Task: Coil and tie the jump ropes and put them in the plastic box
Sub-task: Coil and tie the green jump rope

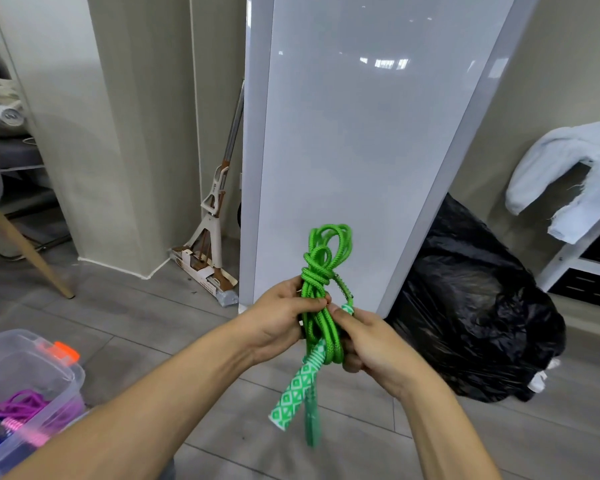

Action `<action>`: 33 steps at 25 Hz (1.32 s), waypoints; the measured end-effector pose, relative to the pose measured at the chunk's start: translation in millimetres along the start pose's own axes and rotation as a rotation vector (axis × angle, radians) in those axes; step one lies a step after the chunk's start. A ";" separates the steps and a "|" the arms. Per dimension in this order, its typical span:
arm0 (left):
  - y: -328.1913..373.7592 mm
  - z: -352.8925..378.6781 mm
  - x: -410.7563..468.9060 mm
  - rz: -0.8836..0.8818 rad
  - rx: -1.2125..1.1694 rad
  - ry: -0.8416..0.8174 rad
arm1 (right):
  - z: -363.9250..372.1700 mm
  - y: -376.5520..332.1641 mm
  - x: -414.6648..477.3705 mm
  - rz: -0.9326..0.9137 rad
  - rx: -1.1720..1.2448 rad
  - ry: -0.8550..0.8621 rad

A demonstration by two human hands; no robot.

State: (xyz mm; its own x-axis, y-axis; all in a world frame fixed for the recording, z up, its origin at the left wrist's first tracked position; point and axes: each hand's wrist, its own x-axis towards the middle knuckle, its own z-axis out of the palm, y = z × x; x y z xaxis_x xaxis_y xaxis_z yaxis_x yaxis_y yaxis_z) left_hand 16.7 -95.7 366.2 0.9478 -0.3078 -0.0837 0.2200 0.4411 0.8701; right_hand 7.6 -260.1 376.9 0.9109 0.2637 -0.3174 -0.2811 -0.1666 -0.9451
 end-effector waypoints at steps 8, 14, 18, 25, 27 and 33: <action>4.3 -11.1 13.7 0.128 0.002 0.419 | 3.3 4.0 1.9 0.074 -0.111 0.152; 6.9 -15.6 19.4 0.107 -0.204 0.555 | 33.8 20.2 4.0 0.028 -0.259 -0.108; 13.9 -44.5 28.0 0.139 -0.310 0.828 | 10.1 23.6 1.2 0.056 -0.823 -0.240; 13.8 -44.2 25.5 0.165 -0.285 0.751 | 12.2 32.5 9.0 0.226 -1.194 -0.148; 16.0 -32.6 21.0 0.164 -0.337 0.649 | 17.6 33.1 9.5 0.114 -0.998 -0.075; 21.5 -19.3 16.8 0.162 -0.501 0.578 | 74.1 49.5 32.7 -0.195 -0.281 -0.008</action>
State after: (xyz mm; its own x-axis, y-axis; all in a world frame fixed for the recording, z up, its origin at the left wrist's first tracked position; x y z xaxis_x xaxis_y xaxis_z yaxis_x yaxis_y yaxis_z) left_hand 41.8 -75.2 374.2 0.9164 0.2203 -0.3341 0.0166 0.8132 0.5818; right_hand 1.0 -189.3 313.9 0.9368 0.3233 -0.1339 -0.0064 -0.3670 -0.9302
